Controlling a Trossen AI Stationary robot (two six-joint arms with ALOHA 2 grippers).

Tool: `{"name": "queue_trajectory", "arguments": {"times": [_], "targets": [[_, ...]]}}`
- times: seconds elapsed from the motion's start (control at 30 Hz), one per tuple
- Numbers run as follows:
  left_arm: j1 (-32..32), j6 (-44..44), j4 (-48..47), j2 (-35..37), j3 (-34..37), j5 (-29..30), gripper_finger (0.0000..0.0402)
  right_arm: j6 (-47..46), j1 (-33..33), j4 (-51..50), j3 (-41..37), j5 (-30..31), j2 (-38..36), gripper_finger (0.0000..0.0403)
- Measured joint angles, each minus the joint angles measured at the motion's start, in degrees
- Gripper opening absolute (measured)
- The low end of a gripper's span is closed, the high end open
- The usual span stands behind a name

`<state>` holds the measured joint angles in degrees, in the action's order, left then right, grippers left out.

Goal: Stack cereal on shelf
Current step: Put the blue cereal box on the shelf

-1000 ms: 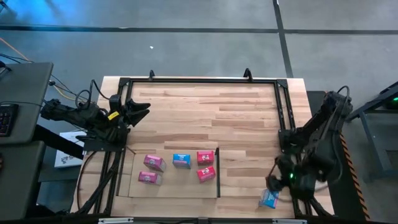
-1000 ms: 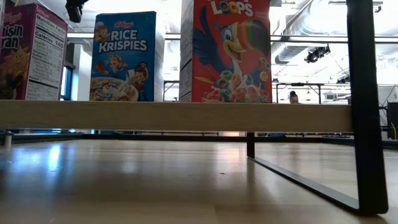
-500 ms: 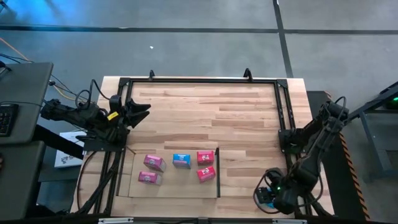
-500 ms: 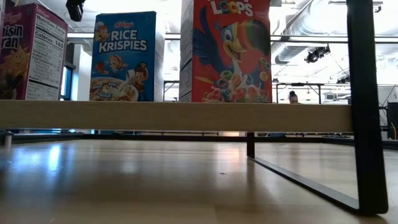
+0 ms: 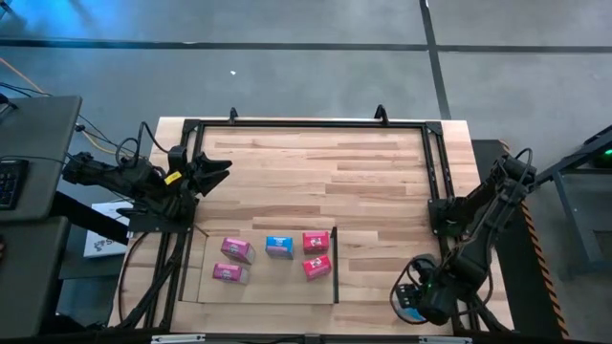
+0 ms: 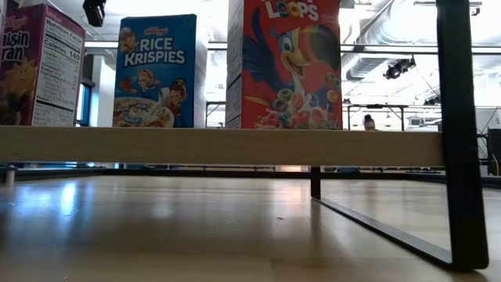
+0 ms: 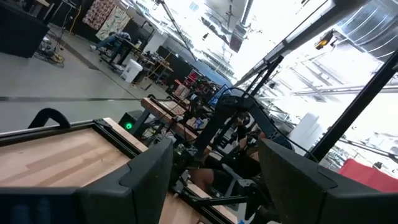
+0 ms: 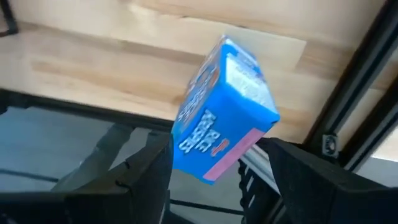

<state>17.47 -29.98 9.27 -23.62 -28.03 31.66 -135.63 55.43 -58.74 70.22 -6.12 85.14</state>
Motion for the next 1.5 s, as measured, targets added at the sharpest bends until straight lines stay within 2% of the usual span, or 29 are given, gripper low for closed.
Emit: {"name": "queue_trajectory", "arguments": {"times": [0.27,0.47,1.13,1.27,1.5], "targets": [[0.0,0.0,0.0,0.0,0.0,0.0,0.0229,-0.6,-0.4,-0.6,0.0,-1.8,0.5,0.0249],[0.0,0.0,0.0,0.0,0.0,0.0,0.0229,-1.2,-0.6,0.1,0.0,-3.9,3.8,0.0249],[0.0,0.2,0.0,0.0,0.0,0.0,0.0229,1.8,-1.8,2.1,0.0,-2.5,9.3,0.0248],[0.0,0.2,0.0,0.0,0.0,0.0,0.0229,1.0,-1.8,1.3,0.0,-3.4,9.3,0.0233],[0.0,0.2,0.0,0.0,0.0,0.0,0.0229,0.9,-1.8,1.2,0.0,-3.6,9.3,0.0175]]}}
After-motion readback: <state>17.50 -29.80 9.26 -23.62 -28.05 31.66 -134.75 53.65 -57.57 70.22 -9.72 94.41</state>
